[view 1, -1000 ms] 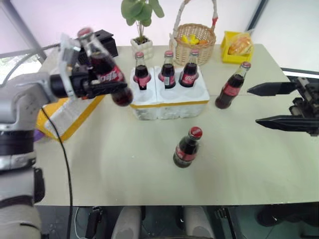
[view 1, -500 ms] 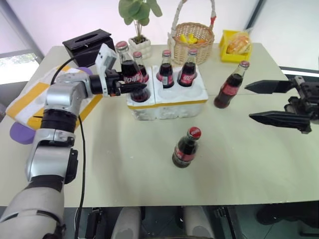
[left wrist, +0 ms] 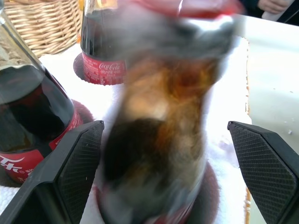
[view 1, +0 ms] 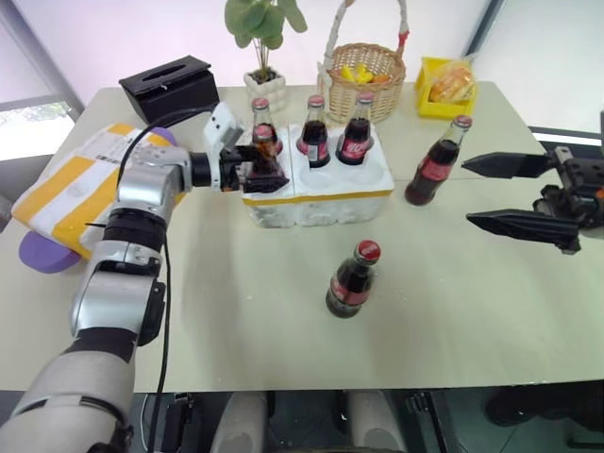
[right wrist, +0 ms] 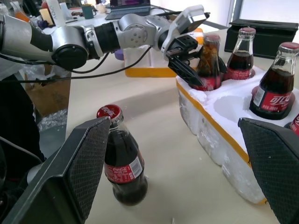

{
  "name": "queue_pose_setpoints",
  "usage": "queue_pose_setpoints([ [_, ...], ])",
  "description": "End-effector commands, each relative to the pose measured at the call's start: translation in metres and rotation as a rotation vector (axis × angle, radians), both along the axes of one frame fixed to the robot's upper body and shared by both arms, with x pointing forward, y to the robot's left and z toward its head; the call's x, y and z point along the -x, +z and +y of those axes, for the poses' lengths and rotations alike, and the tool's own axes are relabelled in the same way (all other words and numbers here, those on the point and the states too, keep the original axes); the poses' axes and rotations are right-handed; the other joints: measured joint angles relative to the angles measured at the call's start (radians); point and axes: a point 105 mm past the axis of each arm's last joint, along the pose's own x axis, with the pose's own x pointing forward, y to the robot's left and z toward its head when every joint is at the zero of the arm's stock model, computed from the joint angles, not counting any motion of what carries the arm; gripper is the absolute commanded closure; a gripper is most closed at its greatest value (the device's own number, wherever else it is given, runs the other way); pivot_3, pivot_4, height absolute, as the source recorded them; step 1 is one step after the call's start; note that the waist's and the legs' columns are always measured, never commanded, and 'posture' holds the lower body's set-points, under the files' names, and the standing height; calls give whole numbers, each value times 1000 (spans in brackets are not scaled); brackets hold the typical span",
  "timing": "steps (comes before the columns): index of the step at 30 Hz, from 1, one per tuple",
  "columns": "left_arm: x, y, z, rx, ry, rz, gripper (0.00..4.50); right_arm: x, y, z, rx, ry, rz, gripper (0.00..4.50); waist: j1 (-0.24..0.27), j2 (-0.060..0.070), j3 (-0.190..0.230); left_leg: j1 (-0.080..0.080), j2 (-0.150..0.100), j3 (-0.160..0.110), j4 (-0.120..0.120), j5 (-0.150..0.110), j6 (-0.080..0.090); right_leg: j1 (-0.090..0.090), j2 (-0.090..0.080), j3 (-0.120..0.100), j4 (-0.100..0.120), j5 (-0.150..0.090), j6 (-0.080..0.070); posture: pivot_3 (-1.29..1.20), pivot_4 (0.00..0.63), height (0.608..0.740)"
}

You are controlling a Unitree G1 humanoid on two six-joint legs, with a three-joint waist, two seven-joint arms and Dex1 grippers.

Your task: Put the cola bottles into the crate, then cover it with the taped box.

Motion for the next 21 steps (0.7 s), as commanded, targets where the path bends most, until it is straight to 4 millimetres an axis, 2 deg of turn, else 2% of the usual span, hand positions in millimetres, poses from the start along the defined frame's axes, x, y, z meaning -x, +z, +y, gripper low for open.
queue_pose_setpoints([
  [1, 14, 32, 17, 60, -9, -68, 102, -2, 3, -8, 11, -49, -43, 0, -1, 0, 0, 0, 0, 0, 0, 0, 0, 0, 0, 0, 0, 0, 0, 0, 150, 740],
  [5, 39, 51, 33, 89, -33, -77, 102, -7, -11, -17, 46, -98, -29, 0, 1, 0, 0, 0, 0, 0, 0, 0, 0, 0, 0, 0, 0, 0, 0, 0, 150, 740],
  [8, 81, 70, 48, 97, -116, -54, 102, -8, -29, -24, 82, -116, 11, 0, -3, 0, 0, 0, 0, 0, 0, 0, 0, 0, 0, 0, 0, 0, 0, 0, 150, 740],
  [12, 125, 70, 51, 47, -228, 28, 102, -5, -43, -25, 124, -95, 40, 0, -2, 0, 0, 1, 0, 0, 0, 0, 0, 1, 0, 0, 0, 0, 0, 0, 150, 740],
  [14, 139, 66, 49, 8, -266, 55, 102, -3, -49, -24, 141, -74, 58, 0, -1, 0, 0, 2, 1, 0, 0, 0, 0, 2, 0, 0, 0, -2, -1, 0, 150, 740],
  [16, 146, 59, 44, -20, -289, 68, 102, 1, -52, -19, 116, -41, 94, 0, 2, 0, 0, 3, 1, 0, 0, 0, 0, 3, 0, 0, 0, -4, -3, 0, 150, 740],
  [21, 144, 40, 28, -29, -324, 90, 102, 10, -67, 2, 82, 16, 98, 0, 4, -1, -1, 2, 1, 0, 0, 0, 0, 3, 0, 0, -1, -3, -4, 0, 150, 740],
])
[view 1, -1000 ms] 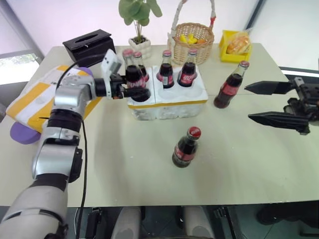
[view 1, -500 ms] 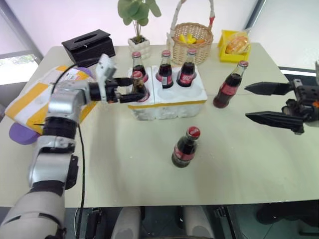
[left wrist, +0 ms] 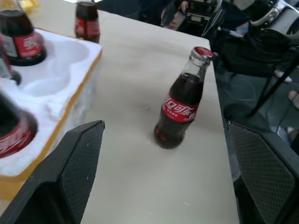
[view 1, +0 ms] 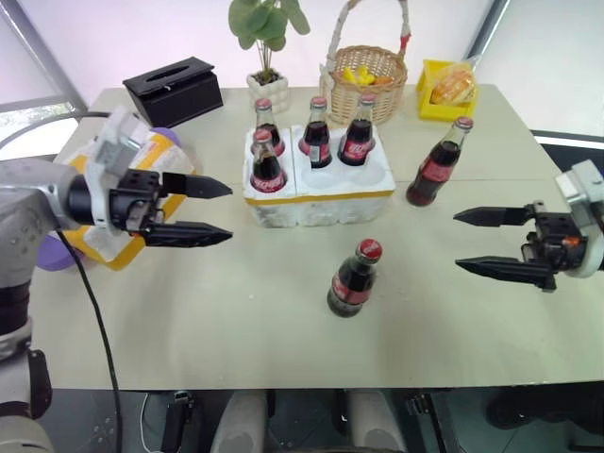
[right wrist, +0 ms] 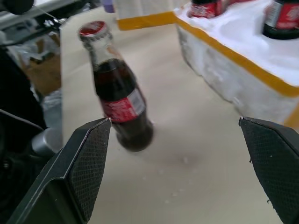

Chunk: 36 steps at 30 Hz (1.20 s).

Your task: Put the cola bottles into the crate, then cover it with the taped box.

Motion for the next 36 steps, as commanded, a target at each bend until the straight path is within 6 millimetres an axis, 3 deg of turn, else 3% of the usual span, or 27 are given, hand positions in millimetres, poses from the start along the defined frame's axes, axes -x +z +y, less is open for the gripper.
queue_pose_setpoints([
  [1, 1, -9, -11, -16, -35, -17, 102, 9, -2, 19, -30, 52, -38, 0, 0, 0, 0, 0, 0, 0, 0, 0, 0, 0, 0, 0, 0, 0, 0, 0, 150, 740],
  [9, -2, -14, -18, -28, -64, -24, 102, 24, -26, 44, -71, 97, 17, 0, -2, 0, 0, 0, 0, 0, 0, 0, 0, 0, 0, 0, 0, 0, 0, 0, 150, 740],
  [18, -3, -18, -20, -43, -65, -24, 102, 4, -55, 71, -61, 103, -34, 0, -2, -1, 0, 0, 0, 0, 0, 0, 0, 0, 0, 0, 0, 0, -1, 0, 150, 740],
  [36, -2, -18, -15, -55, -19, -34, 102, -7, -70, 102, -79, 233, -32, 0, -2, -1, -1, 0, 0, 0, 0, 0, 0, 0, 0, 0, 0, 1, -1, 0, 150, 740],
])
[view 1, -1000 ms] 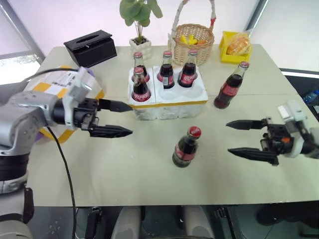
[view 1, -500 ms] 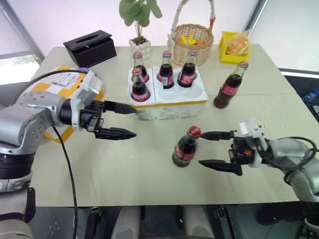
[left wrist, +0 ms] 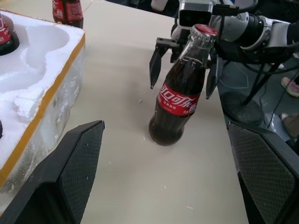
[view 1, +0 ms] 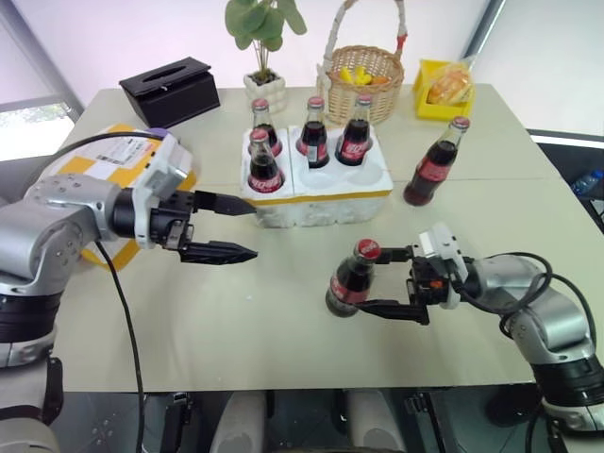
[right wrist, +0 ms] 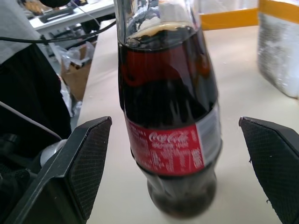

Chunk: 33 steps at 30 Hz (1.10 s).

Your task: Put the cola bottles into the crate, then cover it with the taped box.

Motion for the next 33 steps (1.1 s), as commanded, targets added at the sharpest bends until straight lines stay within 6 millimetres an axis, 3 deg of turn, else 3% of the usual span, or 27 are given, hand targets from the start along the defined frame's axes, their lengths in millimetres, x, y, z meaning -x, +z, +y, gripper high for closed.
queue_pose_setpoints([
  [1, 3, 7, 1, -6, 2, -44, 102, 0, 4, 5, -11, 33, -32, 0, 0, 0, 0, 0, 0, 0, 0, 0, 0, 0, 0, 0, 0, 0, 0, 0, 150, 740],
  [13, 1, 9, 0, -1, 10, -57, 102, -7, 0, 20, -33, 71, -35, 0, -1, 0, 0, 0, 0, 0, 0, 0, 0, 0, 0, 0, 0, 1, 0, 0, 150, 740],
  [15, 1, 11, 0, -1, 13, -62, 0, -7, -1, 21, -34, 76, -34, 551, 0, 0, 0, 0, 0, 0, 0, 0, 0, 0, 0, 0, 0, 1, 0, 0, 150, 740],
  [18, 0, 12, 1, 0, 20, -68, 0, -6, 1, 20, -47, 82, -26, 1739, 0, 0, 0, 0, 0, 0, 0, 0, 0, 0, 0, 0, 0, 0, -1, 0, 150, 740],
  [23, -1, 11, 2, 1, 27, -71, 0, -5, 11, 18, -72, 77, -11, 1727, 0, 0, 0, 0, 0, 0, 0, 0, 0, 0, 0, 0, 0, 1, -1, 0, 150, 740],
  [28, -2, 9, 2, 6, 33, -69, 0, -1, 42, 8, -94, 109, -22, 1727, 1, 0, 0, 0, 0, 0, 0, 0, 0, 0, 0, 0, 0, 1, -1, 0, 150, 740],
  [33, -5, 8, 3, 31, 68, -78, 0, -29, 111, 4, -232, 31, -121, 1727, -11, 1, 1, 0, 1, 1, 0, 0, 0, -2, 1, 0, 0, 1, -2, 0, 150, 740],
])
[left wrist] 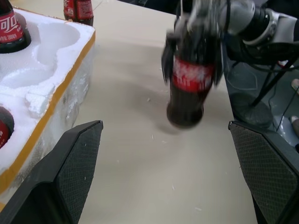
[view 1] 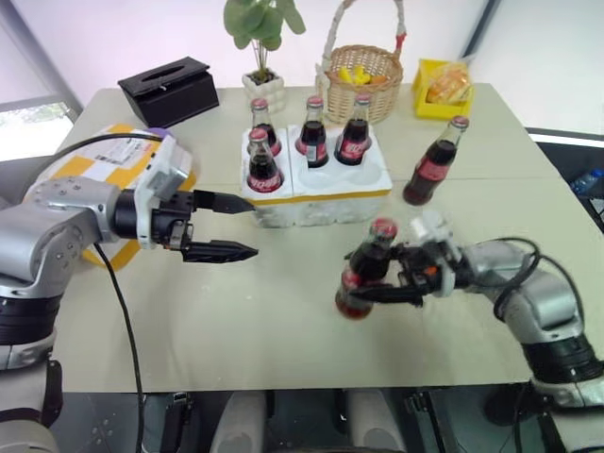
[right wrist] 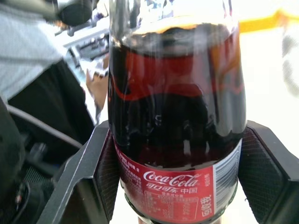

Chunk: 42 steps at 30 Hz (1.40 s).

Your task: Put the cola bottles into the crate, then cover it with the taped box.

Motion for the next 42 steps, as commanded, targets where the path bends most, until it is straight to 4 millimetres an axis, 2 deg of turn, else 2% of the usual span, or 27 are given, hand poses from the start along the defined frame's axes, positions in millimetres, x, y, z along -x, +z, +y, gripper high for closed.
queue_pose_setpoints([
  [1, 0, 8, 3, 28, 31, -61, 0, -17, 66, -1, -156, -52, -146, 1727, -1, 0, 0, 0, 1, 0, 0, 0, 0, 0, 1, 0, 0, 1, -1, 0, 150, 740],
  [4, -3, 7, 4, 47, 64, -72, 0, -38, 92, 5, -242, -103, -146, 1727, 3, 0, 0, 0, 3, -1, -1, 0, 0, 0, 4, 0, 0, 1, -1, 0, 150, 740],
  [6, -4, 7, 5, 60, 83, -82, 0, -52, 99, 13, -270, -131, -152, 1727, 4, 0, 0, 0, 4, -1, -2, 0, 0, -1, 5, 0, 0, 2, 2, 0, 150, 740],
  [14, -3, 8, 5, 80, 126, -104, 0, -114, 90, 53, -211, -323, -217, 1727, -1, 0, 0, -1, 4, -1, -2, 0, 0, -2, 6, 0, 0, 3, 1, 0, 150, 740],
  [20, 0, 8, 9, 79, 154, -112, 0, -140, 89, 65, -207, -383, -211, 1727, -6, 0, 0, -1, 5, -2, -3, 0, 0, -3, 7, 0, 0, 4, 1, 0, 150, 740],
  [24, 1, 8, 11, 82, 169, -116, 0, -146, 86, 63, -193, -398, -209, 1727, -14, 1, 0, -1, 5, -1, -3, 0, 0, -3, 7, 0, 0, 4, 1, 0, 150, 740],
  [33, 0, 8, 11, 83, 174, -120, 0, -143, 81, 51, -168, -383, -227, 1727, -20, 1, 0, -1, 5, -2, -3, 0, 0, -3, 8, 1, 1, 4, 0, 0, 150, 740],
  [38, -4, 8, 10, 82, 172, -126, 0, -135, 70, 62, -139, -331, -241, 1727, -20, 1, 0, -1, 5, -2, -3, 0, 0, -3, 8, 1, 1, 4, 0, 0, 150, 740],
  [42, -7, 9, 9, 82, 170, -136, 0, -131, 70, 60, -141, -317, -248, 1727, -23, 1, 0, 0, 5, -2, -3, 0, 0, -3, 8, 1, 1, 4, 0, 0, 150, 740],
])
